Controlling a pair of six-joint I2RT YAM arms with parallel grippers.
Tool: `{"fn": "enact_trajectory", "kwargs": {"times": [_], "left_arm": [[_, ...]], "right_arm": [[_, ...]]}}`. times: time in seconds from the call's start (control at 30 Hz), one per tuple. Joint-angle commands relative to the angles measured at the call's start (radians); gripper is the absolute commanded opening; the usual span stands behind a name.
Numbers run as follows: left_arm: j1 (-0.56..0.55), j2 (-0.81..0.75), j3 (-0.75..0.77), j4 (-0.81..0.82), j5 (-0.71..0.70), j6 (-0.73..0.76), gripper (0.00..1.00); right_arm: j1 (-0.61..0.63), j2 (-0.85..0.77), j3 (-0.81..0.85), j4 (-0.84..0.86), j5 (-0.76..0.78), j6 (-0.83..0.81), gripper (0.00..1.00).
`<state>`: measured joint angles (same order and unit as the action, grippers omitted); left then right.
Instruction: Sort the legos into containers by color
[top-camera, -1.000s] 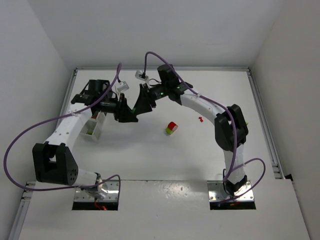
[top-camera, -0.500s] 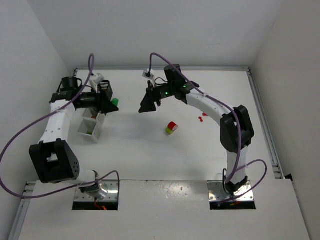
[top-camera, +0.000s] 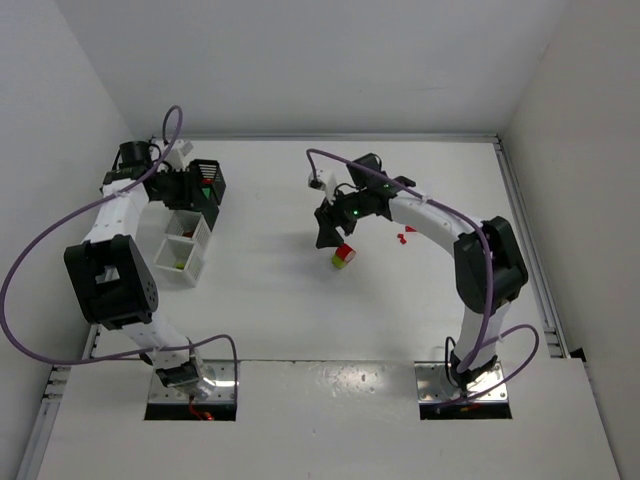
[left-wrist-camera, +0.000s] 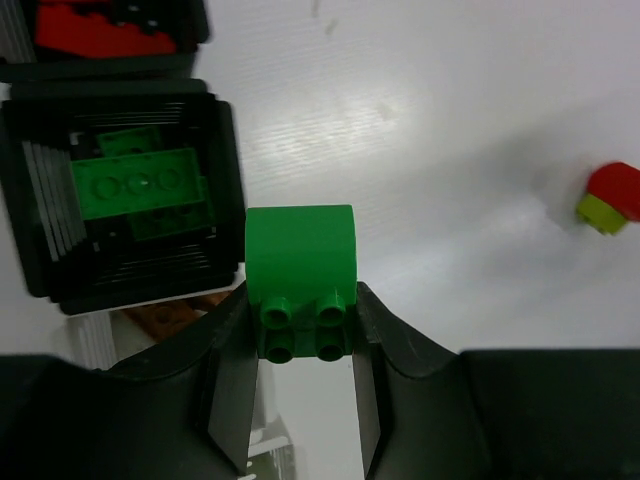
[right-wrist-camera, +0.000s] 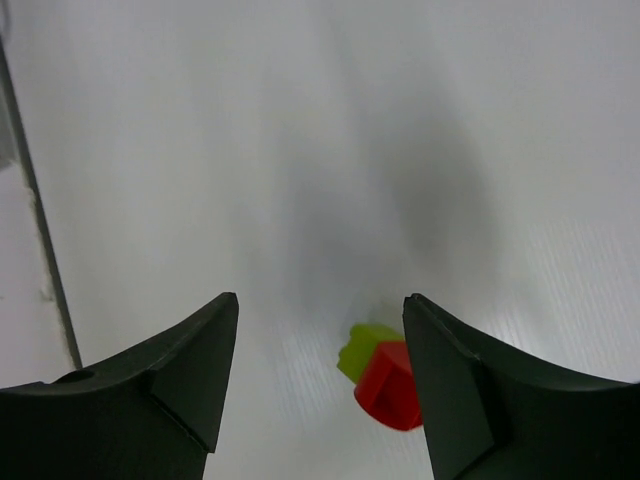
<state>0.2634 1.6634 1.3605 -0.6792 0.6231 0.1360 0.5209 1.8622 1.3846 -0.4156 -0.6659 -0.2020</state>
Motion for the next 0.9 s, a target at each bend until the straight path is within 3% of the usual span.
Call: {"fn": "enact_trajectory", "kwargs": {"times": [0.0,0.23,0.4,0.67,0.87], "left_arm": [[0.005,-0.007,0.046,0.111,-0.147,-0.093,0.16],[-0.004,0.042,0.091,0.159,-0.237,-0.125,0.25],[-0.013,0.075,0.121,0.159,-0.261,-0.125,0.41],[-0.023,0.084,0.121,0.139,-0.261,-0.116,0.47],[-0.023,0.061,0.103,0.139,-0.261,-0.107,0.63]], "right_arm": [[-0.002,-0.078,-0.030,-0.017,0.095,-0.099,0.68],[-0.002,-0.087,-0.048,-0.017,0.152,-0.108,0.79],[-0.002,-0.087,-0.048,-0.017,0.184,-0.108,0.79],[-0.012,-0.087,-0.067,-0.026,0.203,-0.086,0.80],[-0.033,-0.097,-0.102,-0.026,0.203,-0.040,0.82]]}}
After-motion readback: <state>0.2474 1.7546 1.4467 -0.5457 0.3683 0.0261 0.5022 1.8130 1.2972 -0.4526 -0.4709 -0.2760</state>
